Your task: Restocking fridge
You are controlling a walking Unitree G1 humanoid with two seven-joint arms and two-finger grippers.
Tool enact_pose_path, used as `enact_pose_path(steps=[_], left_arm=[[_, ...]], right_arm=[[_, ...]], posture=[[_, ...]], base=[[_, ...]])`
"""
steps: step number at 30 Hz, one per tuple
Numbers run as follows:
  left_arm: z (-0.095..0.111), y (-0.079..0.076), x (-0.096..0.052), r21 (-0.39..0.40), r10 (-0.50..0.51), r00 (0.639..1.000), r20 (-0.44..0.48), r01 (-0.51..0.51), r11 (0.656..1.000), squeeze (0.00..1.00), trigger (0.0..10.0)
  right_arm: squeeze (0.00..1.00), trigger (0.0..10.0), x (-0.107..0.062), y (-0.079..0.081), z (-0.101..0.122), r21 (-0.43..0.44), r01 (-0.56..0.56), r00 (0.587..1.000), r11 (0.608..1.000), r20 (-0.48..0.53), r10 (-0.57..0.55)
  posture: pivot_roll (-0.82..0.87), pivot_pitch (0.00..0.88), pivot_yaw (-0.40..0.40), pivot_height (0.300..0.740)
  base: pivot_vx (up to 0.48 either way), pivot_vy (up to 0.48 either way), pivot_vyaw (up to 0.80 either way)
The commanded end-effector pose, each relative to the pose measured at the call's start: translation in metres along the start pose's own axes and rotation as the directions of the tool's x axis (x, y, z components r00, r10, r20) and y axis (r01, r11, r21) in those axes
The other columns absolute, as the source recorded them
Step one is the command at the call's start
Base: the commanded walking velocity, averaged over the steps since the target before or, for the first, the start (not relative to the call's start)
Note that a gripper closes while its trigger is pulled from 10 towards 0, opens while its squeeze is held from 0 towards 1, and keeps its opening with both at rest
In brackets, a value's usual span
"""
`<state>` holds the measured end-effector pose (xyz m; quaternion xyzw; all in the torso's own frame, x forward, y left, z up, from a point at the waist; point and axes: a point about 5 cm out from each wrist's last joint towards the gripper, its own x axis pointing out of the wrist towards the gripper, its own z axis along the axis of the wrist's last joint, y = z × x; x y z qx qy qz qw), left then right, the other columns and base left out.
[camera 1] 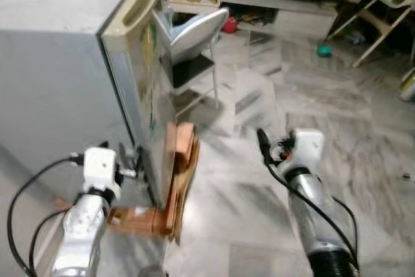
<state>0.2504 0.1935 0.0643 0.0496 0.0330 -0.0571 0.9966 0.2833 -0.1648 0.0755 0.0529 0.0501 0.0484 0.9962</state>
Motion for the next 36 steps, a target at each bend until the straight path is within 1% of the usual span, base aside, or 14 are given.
enact_pose_path(steps=[1, 8, 11, 20, 23, 26, 32, 33, 35, 36], left_arm=[[0.001, -0.004, 0.000, -0.001, -0.017, 1.000, 0.001, 0.017, 1.000, 0.00, 10.0], [0.001, -0.004, 0.000, -0.006, -0.029, 1.000, 0.004, 0.029, 1.000, 0.00, 10.0], [0.001, -0.004, 0.000, 0.000, -0.032, 0.999, 0.005, 0.032, 0.999, 0.00, 10.0], [0.001, -0.006, -0.001, -0.004, -0.037, 0.999, 0.005, 0.037, 0.999, 0.00, 10.0], [0.001, -0.006, -0.001, 0.000, -0.028, 1.000, 0.006, 0.028, 1.000, 0.00, 10.0], [0.001, -0.004, -0.001, 0.012, -0.012, 1.000, 0.004, 0.012, 1.000, 0.00, 10.0], [-0.001, 0.004, 0.000, 0.015, 0.059, 0.998, -0.003, -0.059, 0.998, 0.00, 10.0], [-0.001, 0.008, 0.002, 0.019, 0.090, 0.996, -0.014, -0.090, 0.996, 0.00, 10.0], [0.000, 0.009, 0.002, 0.000, 0.082, 0.997, -0.009, -0.082, 0.997, 0.00, 10.0], [0.000, 0.009, 0.002, -0.005, 0.075, 0.997, -0.005, -0.075, 0.997, 0.00, 10.0]], right_arm=[[0.00, 10.0, -0.003, -0.008, -0.004, -0.007, 0.027, 0.999, 1.000, -0.023, -0.027], [0.00, 10.0, -0.004, -0.010, -0.008, -0.012, 0.026, 0.998, 1.000, -0.049, -0.027], [0.00, 10.0, -0.005, -0.010, -0.008, -0.012, 0.027, 0.999, 1.000, -0.047, -0.027], [0.00, 10.0, -0.005, -0.009, -0.007, -0.015, 0.023, 0.999, 1.000, -0.047, -0.024], [0.00, 10.0, -0.005, -0.009, -0.007, -0.015, 0.022, 0.999, 1.000, -0.045, -0.022], [0.00, 10.0, -0.005, -0.009, -0.006, -0.014, 0.021, 0.999, 1.000, -0.041, -0.022], [0.00, 10.0, -0.005, -0.008, -0.006, -0.012, 0.018, 0.999, 1.000, -0.038, -0.018], [0.00, 10.0, -0.005, -0.007, -0.006, -0.006, 0.013, 0.999, 1.000, -0.036, -0.014], [0.00, 10.0, -0.006, -0.004, -0.005, -0.030, -0.020, 0.999, 0.999, -0.034, 0.019], [0.00, 10.0, -0.007, -0.003, -0.004, -0.027, -0.032, 0.999, 0.999, -0.024, 0.031]], posture=[[0.03, 0.000, -0.021, 0.740], [0.02, 0.000, -0.021, 0.740], [0.02, 0.000, -0.020, 0.740], [0.02, 0.000, -0.020, 0.740], [0.02, 0.000, -0.021, 0.740], [0.02, 0.000, -0.021, 0.740], [0.02, 0.000, -0.019, 0.740], [0.02, 0.000, -0.019, 0.740], [0.02, 0.000, -0.018, 0.740], [0.02, 0.000, -0.016, 0.740]], base=[[0.000, 0.000, 0.00], [0.000, 0.000, -0.09], [0.165, -0.387, -0.70], [0.029, -0.422, 0.00], [0.262, -0.330, 0.00], [0.080, 0.000, 0.00], [0.000, 0.000, 0.00], [0.000, 0.000, 0.00], [0.000, 0.000, 0.00], [0.000, 0.000, 0.00]])
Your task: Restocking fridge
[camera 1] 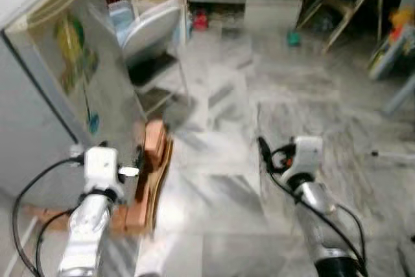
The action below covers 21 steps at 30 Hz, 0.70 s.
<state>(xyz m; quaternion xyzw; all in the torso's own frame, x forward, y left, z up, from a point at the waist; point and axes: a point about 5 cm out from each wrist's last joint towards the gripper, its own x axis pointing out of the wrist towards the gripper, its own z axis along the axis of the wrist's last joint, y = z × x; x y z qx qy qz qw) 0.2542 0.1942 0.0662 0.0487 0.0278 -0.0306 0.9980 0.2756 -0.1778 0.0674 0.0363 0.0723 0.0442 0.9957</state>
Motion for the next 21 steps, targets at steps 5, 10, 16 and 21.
enact_pose_path(steps=[5, 10, 16, 21], left_arm=[[0.0003, 0.0092, -0.0011, -0.001, 0.022, 1.000, -0.002, -0.022, 1.000, 0.00, 10.0], [0.0000, 0.0079, -0.0020, 0.002, 0.013, 1.000, 0.000, -0.013, 1.000, 0.00, 10.0], [-0.0003, 0.0069, -0.0020, 0.000, 0.004, 1.000, 0.000, -0.004, 1.000, 0.00, 10.0], [-0.0012, 0.0054, -0.0028, 0.001, -0.005, 1.000, -0.003, 0.005, 1.000, 0.00, 10.0]], right_arm=[[0.00, 10.0, -0.0004, 0.0117, 0.0064, -0.006, -0.058, 0.997, 0.998, 0.044, 0.058], [0.00, 10.0, -0.0013, 0.0109, 0.0056, 0.001, -0.054, 0.998, 0.999, 0.042, 0.054], [0.00, 10.0, -0.0010, 0.0102, 0.0052, 0.002, -0.044, 0.998, 0.999, 0.039, 0.044], [0.00, 10.0, -0.0009, 0.0101, 0.0054, 0.001, -0.038, 0.999, 0.999, 0.039, 0.038]], posture=[[0.02, 0.000, -0.013, 0.740], [0.02, 0.000, -0.014, 0.740], [0.02, 0.000, -0.015, 0.740], [0.02, 0.000, -0.015, 0.740]], base=[[0.000, 0.000, 0.67], [0.214, 0.000, 0.61], [0.289, 0.000, 0.00], [0.310, 0.000, 0.00]])
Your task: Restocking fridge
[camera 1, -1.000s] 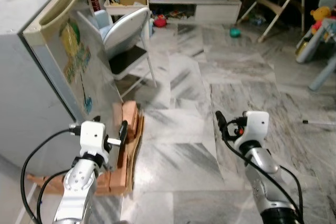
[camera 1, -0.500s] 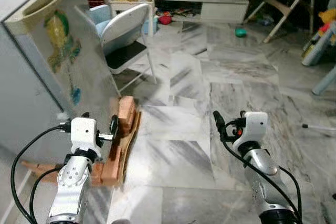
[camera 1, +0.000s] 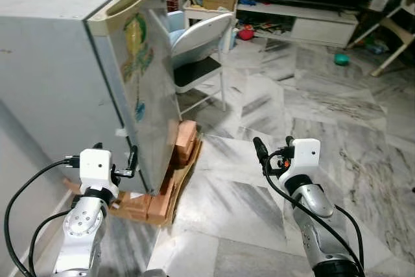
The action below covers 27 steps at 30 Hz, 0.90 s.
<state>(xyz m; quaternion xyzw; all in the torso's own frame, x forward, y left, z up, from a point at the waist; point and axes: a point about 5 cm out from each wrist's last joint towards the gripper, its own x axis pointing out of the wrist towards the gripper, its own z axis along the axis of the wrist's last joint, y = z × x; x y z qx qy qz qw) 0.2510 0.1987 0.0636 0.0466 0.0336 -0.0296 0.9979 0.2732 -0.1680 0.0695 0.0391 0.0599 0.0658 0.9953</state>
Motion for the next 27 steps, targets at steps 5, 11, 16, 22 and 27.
enact_pose_path(steps=[5, 11, 16, 22, 27], left_arm=[[0.002, 0.000, 0.000, 0.006, -0.016, 1.000, 0.012, 0.016, 1.000, 0.00, 10.0], [0.002, 0.000, 0.000, 0.005, -0.018, 1.000, 0.011, 0.018, 1.000, 0.00, 10.0], [0.002, 0.000, 0.000, 0.006, -0.017, 1.000, 0.011, 0.017, 1.000, 0.00, 10.0], [-0.001, 0.004, -0.001, 0.014, 0.034, 0.999, -0.005, -0.034, 0.999, 0.00, 10.0], [-0.002, 0.012, -0.002, 0.045, 0.102, 0.995, -0.006, -0.101, 0.994, 0.00, 10.0]], right_arm=[[0.00, 10.0, 0.001, 0.000, 0.004, 0.000, 0.012, 1.000, 1.000, 0.012, -0.012], [0.00, 10.0, 0.001, 0.000, 0.002, 0.001, 0.013, 1.000, 1.000, 0.008, -0.013], [0.00, 10.0, 0.001, 0.000, 0.002, 0.001, 0.014, 1.000, 1.000, 0.008, -0.014], [0.00, 10.0, 0.000, 0.000, 0.001, 0.000, 0.013, 1.000, 1.000, 0.001, -0.013], [0.00, 10.0, 0.000, 0.000, 0.001, 0.004, 0.011, 1.000, 1.000, -0.002, -0.011]], posture=[[0.02, 0.000, -0.013, 0.740], [0.02, 0.000, -0.012, 0.740], [0.02, 0.000, -0.013, 0.740], [0.02, 0.000, -0.014, 0.740], [0.02, 0.000, -0.015, 0.740]], base=[[0.336, 0.000, 0.00], [0.379, 0.000, 0.00], [0.381, 0.000, 0.00], [0.042, 0.000, 0.00], [0.000, 0.000, 0.00]])
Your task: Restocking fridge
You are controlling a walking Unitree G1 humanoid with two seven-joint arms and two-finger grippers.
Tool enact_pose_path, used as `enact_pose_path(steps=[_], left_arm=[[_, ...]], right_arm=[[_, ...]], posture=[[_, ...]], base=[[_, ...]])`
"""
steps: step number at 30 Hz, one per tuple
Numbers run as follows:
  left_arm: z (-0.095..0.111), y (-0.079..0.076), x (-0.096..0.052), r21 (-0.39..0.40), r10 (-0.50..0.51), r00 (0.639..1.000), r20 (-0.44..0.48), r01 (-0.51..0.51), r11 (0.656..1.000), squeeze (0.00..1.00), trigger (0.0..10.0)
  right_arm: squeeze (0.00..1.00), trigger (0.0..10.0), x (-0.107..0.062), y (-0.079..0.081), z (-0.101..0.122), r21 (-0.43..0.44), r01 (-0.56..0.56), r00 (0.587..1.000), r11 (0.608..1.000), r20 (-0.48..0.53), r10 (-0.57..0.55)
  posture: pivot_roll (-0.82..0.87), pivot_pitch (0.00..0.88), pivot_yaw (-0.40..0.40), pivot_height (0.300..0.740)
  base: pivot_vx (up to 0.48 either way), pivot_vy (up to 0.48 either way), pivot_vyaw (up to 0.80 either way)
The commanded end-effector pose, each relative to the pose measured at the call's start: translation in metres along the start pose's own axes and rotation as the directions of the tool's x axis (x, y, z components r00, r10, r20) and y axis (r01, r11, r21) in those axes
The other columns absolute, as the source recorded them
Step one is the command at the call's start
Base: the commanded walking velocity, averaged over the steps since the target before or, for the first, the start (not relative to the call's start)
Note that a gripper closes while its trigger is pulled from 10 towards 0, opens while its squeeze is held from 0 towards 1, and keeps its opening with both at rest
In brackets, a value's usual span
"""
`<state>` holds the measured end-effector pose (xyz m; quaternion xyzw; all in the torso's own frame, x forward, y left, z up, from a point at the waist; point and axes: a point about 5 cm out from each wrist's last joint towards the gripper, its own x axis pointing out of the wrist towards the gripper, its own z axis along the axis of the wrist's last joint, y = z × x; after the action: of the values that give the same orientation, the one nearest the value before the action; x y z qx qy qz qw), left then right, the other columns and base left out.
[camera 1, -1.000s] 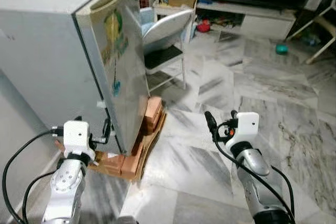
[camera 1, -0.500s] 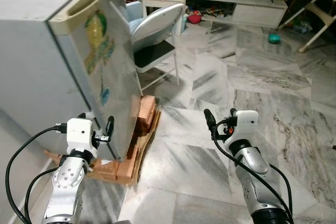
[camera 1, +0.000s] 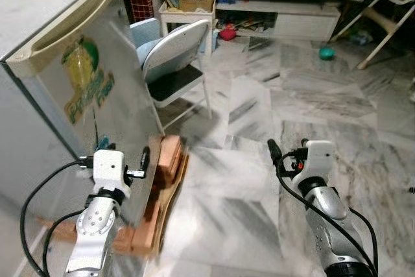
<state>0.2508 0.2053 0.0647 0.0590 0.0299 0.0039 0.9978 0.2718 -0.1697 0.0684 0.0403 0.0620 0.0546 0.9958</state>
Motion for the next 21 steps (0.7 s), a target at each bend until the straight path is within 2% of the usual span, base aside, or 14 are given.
enact_pose_path(steps=[1, 4, 5, 7, 10, 15, 21], left_arm=[[-0.002, 0.006, -0.001, 0.023, 0.033, 0.999, -0.012, -0.033, 0.999, 0.00, 10.0], [-0.002, 0.015, 0.001, 0.037, 0.088, 0.996, -0.016, -0.088, 0.995, 0.00, 10.0], [-0.002, 0.017, 0.001, 0.049, 0.098, 0.995, -0.013, -0.097, 0.994, 0.00, 10.0], [-0.003, 0.021, 0.002, 0.047, 0.106, 0.994, -0.021, -0.105, 0.993, 0.00, 10.0], [-0.001, 0.020, 0.004, 0.039, 0.082, 0.996, -0.016, -0.082, 0.996, 0.00, 10.0], [0.001, 0.017, 0.009, 0.027, 0.026, 1.000, -0.016, -0.026, 0.999, 0.00, 10.0], [0.007, 0.020, 0.024, 0.041, -0.015, 1.000, -0.014, 0.016, 0.999, 0.00, 10.0]], right_arm=[[0.00, 10.0, 0.001, 0.002, 0.002, 0.000, -0.011, 1.000, 1.000, 0.001, 0.011], [0.00, 10.0, 0.001, 0.003, 0.002, -0.004, -0.024, 1.000, 1.000, -0.001, 0.024], [0.00, 10.0, -0.001, 0.005, 0.005, -0.036, -0.053, 0.998, 0.998, 0.019, 0.053], [0.00, 10.0, -0.001, 0.007, 0.004, -0.032, -0.057, 0.998, 0.998, 0.017, 0.058], [0.00, 10.0, -0.001, 0.007, 0.003, -0.013, -0.052, 0.999, 0.999, 0.014, 0.052], [0.00, 10.0, 0.000, 0.004, 0.002, -0.006, -0.023, 1.000, 1.000, 0.007, 0.023], [0.00, 10.0, -0.001, 0.001, 0.002, -0.016, -0.008, 1.000, 1.000, -0.008, 0.008]], posture=[[0.02, 0.000, -0.015, 0.740], [0.02, 0.000, -0.014, 0.740], [0.02, 0.000, -0.014, 0.740], [0.02, 0.000, -0.012, 0.740], [0.02, 0.000, -0.012, 0.740], [0.02, 0.000, -0.014, 0.740], [0.01, 0.004, -0.019, 0.740]], base=[[0.000, 0.000, 0.00], [0.000, 0.000, 0.00], [0.000, 0.000, 0.69], [0.000, 0.000, 0.79], [0.000, 0.000, 0.78], [0.000, 0.000, 0.00], [0.000, 0.000, 0.00]])
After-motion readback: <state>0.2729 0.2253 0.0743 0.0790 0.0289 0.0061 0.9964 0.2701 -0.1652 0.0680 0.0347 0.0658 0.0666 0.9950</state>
